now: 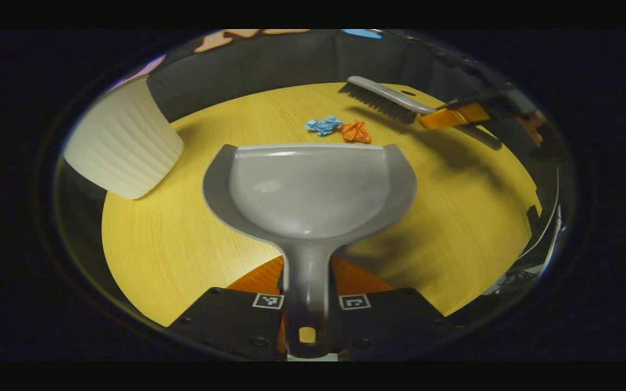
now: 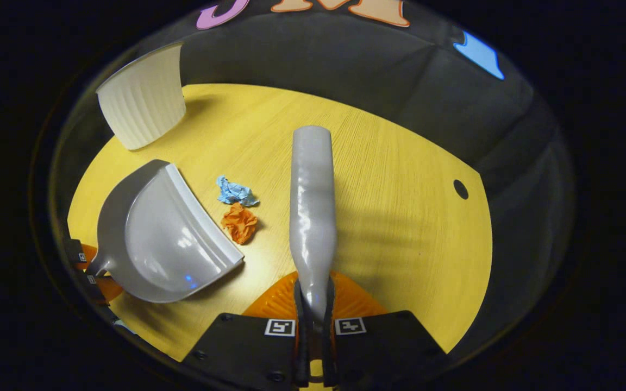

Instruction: Pick up the small broom and dustpan from the desktop, sweep the trash into the dustpan with the broom, and then empty the trash into the garbage bin.

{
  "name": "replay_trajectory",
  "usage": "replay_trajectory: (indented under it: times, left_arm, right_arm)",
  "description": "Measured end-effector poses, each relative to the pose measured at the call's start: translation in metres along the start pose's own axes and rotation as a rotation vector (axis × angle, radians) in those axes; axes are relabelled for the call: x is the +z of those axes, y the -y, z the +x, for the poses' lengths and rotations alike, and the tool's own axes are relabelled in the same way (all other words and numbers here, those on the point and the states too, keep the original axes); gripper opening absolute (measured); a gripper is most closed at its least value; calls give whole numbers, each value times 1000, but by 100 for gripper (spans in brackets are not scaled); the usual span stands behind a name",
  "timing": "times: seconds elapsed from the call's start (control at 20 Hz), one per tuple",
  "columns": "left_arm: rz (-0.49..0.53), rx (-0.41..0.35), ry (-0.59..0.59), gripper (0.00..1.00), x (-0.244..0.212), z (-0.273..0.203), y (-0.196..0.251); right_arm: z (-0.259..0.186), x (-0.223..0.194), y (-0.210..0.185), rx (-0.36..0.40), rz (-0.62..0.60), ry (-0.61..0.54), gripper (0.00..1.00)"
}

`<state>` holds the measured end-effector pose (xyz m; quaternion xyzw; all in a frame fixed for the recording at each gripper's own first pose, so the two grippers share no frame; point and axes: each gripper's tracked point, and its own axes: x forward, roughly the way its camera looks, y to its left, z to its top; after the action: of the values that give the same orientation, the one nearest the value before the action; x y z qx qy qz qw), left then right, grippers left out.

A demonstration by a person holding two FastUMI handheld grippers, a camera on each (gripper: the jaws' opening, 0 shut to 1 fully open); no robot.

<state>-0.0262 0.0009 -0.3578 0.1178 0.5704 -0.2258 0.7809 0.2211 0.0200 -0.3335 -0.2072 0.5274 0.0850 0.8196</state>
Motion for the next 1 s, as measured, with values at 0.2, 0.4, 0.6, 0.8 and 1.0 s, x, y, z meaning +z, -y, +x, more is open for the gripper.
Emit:
replay_trajectory:
  times: [0.2,0.4,0.6,0.8,1.0]
  left_arm:
    - [18,-30,-3,23,1,0,0]
    - [48,-45,-14,21,5,1,1]
    - [61,-55,39,23,11,0,2]
    - [16,9,87,24,13,1,-1]
    - [-38,54,224,23,33,-15,1]
  right_arm:
    - [13,15,-22,54,-130,-53,12]
    - [2,14,-60,167,-372,-107,12]
    - [-20,5,-94,406,-402,-139,12]
    - [-28,15,-70,459,-160,1,12]
    - [-55,27,-22,413,63,184,12]
